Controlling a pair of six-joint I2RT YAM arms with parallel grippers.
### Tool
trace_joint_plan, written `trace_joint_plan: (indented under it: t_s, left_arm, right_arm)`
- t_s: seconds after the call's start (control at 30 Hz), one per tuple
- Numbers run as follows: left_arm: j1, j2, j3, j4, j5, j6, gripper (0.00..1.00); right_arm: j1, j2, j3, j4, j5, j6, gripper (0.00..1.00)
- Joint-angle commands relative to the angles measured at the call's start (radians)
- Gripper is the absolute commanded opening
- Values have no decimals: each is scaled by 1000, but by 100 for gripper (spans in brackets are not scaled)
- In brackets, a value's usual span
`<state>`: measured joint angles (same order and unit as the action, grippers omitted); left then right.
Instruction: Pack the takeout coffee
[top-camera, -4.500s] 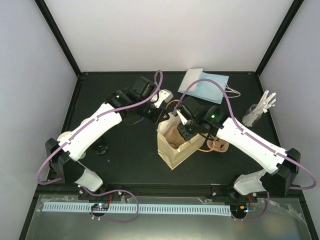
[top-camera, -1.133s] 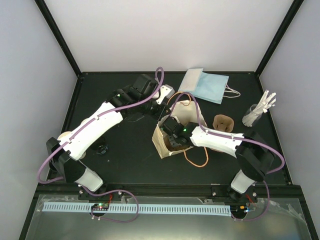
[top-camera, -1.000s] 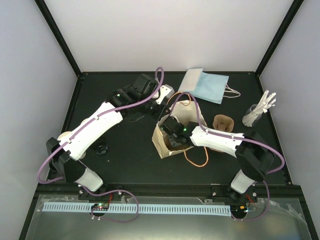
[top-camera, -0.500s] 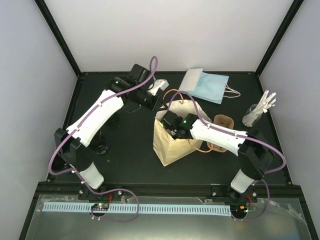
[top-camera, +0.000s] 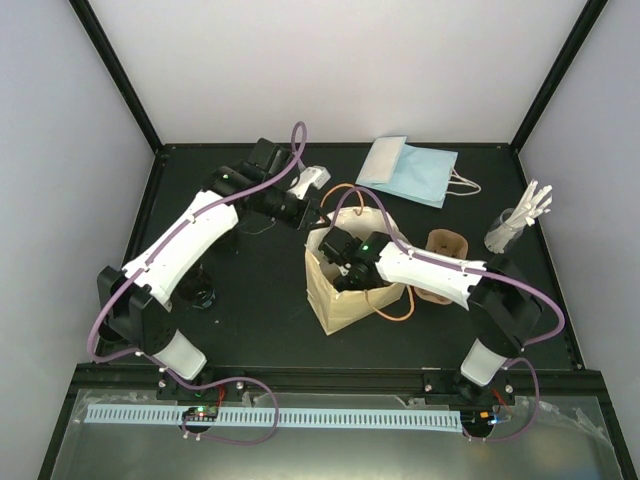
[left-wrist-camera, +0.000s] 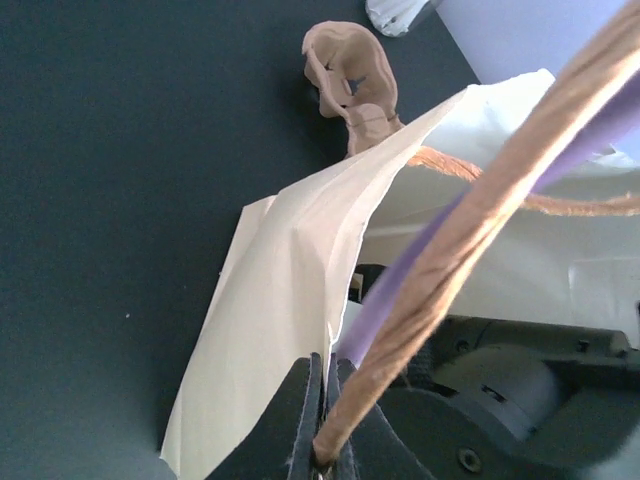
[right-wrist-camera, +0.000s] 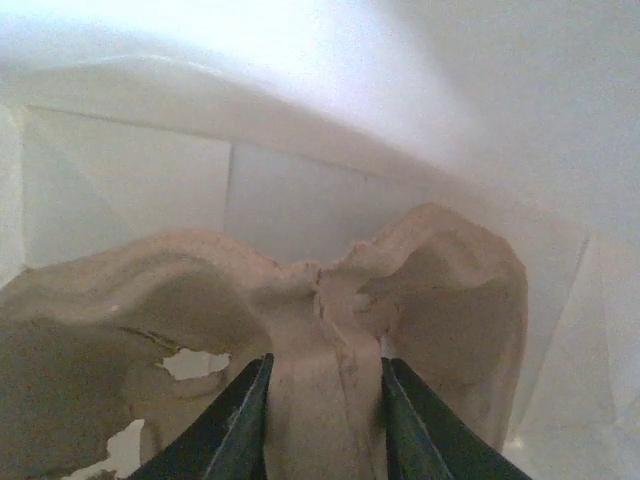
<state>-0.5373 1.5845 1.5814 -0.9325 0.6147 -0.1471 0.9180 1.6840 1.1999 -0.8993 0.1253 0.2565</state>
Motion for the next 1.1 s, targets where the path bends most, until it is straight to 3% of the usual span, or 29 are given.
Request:
trace_joint_plan:
  t_s: [0.0, 0.07, 0.13, 0.17, 0.2, 0.73, 1.07]
  left_arm:
    - [-20, -49, 0, 61, 54, -14, 2]
    - [-26, -50, 3, 60, 49, -14, 2]
    - [-31, -52, 7, 58, 43, -14, 2]
    - [-34, -53, 9, 57, 41, -14, 2]
    - [-35, -53, 9, 56, 39, -14, 2]
    - [-56, -67, 1, 47, 22, -2, 2]
    - [-71, -77, 22, 36, -12, 14, 2]
  right_arm:
    - [-8, -2, -49, 5, 2, 25, 33]
    - [-8, -6, -48, 2, 3, 24, 41]
    - [-8, -12, -50, 3, 10, 26, 71]
    - [-8, -17, -56, 11, 4, 26, 83]
    - [-8, -23, -64, 19, -7, 24, 86]
    - [-9, 42, -186, 160, 0, 76, 95]
    - [-8, -122, -91, 54, 70, 66, 100]
